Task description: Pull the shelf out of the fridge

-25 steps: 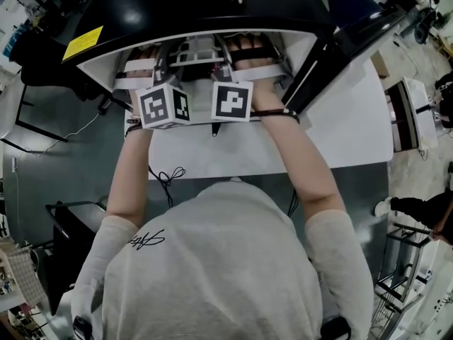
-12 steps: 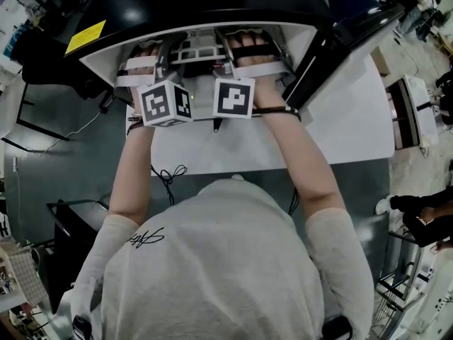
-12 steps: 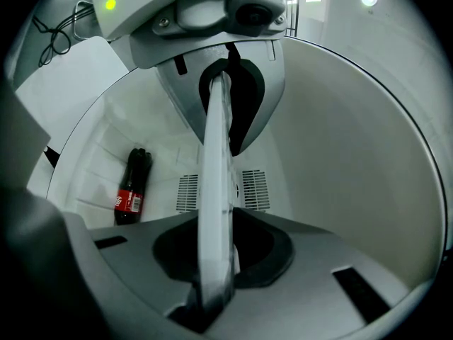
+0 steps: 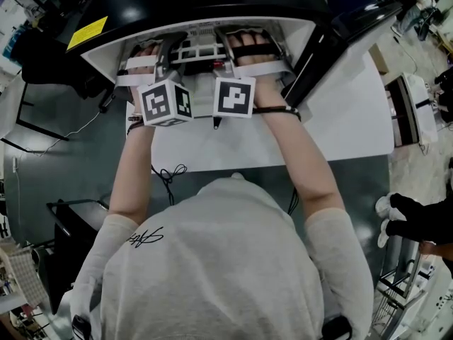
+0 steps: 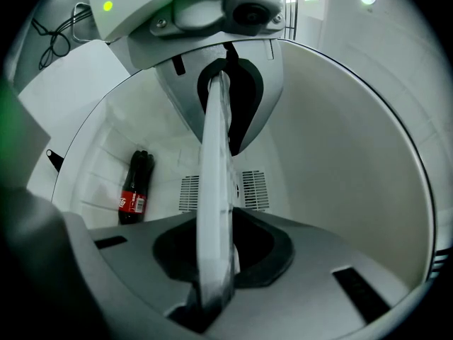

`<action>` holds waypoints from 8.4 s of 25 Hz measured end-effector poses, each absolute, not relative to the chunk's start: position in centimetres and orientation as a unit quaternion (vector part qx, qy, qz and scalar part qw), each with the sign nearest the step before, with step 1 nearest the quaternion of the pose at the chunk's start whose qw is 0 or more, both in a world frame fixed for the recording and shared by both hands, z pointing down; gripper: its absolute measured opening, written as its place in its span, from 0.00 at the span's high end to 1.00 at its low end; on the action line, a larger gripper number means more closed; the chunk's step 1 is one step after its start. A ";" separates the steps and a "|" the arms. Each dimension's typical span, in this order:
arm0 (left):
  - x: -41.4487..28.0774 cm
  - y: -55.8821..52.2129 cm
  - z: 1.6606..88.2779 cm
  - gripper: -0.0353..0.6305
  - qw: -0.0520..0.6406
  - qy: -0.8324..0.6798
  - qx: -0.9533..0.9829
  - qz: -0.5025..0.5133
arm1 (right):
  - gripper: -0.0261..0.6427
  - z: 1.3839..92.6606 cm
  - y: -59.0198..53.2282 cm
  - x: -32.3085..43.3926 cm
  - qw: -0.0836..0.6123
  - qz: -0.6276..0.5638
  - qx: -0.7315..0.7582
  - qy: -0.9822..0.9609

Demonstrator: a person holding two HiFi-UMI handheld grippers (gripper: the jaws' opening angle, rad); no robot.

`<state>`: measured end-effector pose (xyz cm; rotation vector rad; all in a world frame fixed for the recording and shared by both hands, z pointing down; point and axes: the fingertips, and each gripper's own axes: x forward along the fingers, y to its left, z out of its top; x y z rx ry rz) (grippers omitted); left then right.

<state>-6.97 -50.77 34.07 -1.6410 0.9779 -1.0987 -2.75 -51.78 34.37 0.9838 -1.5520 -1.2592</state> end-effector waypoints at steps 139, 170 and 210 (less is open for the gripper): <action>-5.9 -39.6 33.7 0.87 0.444 0.382 -0.682 -0.438 | 0.90 33.5 -40.7 -1.4 0.448 -0.467 0.409 -0.643; -5.9 -36.0 33.4 0.87 0.462 0.395 -0.666 -0.432 | 0.90 33.5 -37.1 -1.5 0.438 -0.470 0.410 -0.647; -3.1 -26.8 37.0 0.87 0.437 0.380 -0.673 -0.460 | 0.90 37.1 -27.9 1.0 0.440 -0.449 0.373 -0.682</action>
